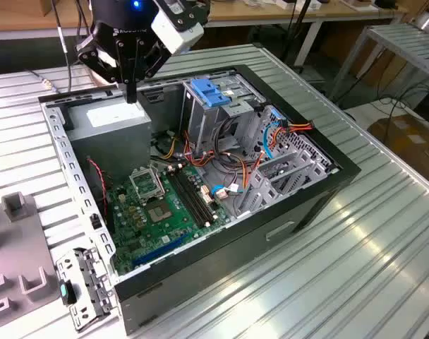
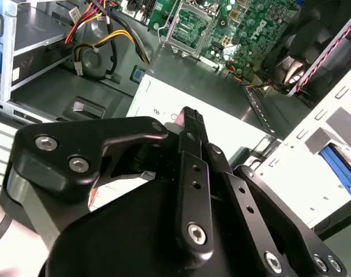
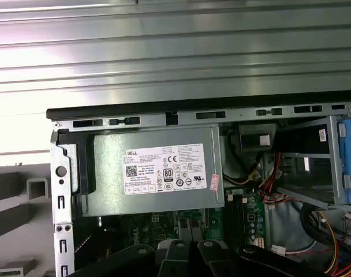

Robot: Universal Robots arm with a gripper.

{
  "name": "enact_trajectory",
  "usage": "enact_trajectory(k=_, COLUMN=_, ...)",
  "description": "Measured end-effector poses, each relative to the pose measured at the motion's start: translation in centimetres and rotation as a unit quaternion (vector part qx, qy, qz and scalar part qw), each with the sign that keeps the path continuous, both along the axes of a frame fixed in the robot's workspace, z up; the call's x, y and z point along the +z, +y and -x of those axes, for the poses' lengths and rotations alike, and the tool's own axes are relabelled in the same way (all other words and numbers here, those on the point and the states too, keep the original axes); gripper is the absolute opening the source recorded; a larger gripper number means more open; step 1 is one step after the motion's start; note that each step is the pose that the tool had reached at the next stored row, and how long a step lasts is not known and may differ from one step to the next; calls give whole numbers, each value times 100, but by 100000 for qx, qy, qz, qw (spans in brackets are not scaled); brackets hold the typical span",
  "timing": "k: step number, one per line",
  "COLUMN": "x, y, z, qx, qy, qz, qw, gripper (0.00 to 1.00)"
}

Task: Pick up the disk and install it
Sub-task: 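Reach for the disk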

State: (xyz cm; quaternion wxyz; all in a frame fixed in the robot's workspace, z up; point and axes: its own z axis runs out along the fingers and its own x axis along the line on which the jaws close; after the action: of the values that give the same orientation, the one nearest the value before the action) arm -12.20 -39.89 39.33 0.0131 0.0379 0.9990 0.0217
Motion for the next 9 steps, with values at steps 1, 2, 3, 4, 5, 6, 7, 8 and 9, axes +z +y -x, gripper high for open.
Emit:
enact_trajectory(k=1, x=0, y=0, z=0, qx=0, qy=2, qz=1, qw=100000, gripper=11)
enact_trajectory(k=2, x=0, y=0, z=0, qx=-2, qy=1, qz=-1, qw=100000, gripper=11)
enact_trajectory(k=3, x=0, y=0, z=0, qx=2, qy=-1, qz=0, qw=100000, gripper=11)
enact_trajectory(k=4, x=0, y=0, z=0, qx=2, qy=1, qz=0, qw=100000, gripper=11)
enact_trajectory(k=5, x=0, y=0, z=4, qx=-4, qy=0, qz=2, qw=100000, gripper=11)
enact_trajectory(k=6, x=0, y=0, z=13, qx=-7, qy=2, qz=-1, qw=100000, gripper=11)
enact_trajectory(k=7, x=0, y=0, z=24, qx=-1, qy=-3, qz=-6, qw=100000, gripper=11)
enact_trajectory(k=8, x=0, y=0, z=31, qx=-1, qy=-2, qz=-2, qw=100000, gripper=11)
enact_trajectory(k=9, x=0, y=0, z=39, qx=-1, qy=1, qz=2, qw=100000, gripper=11)
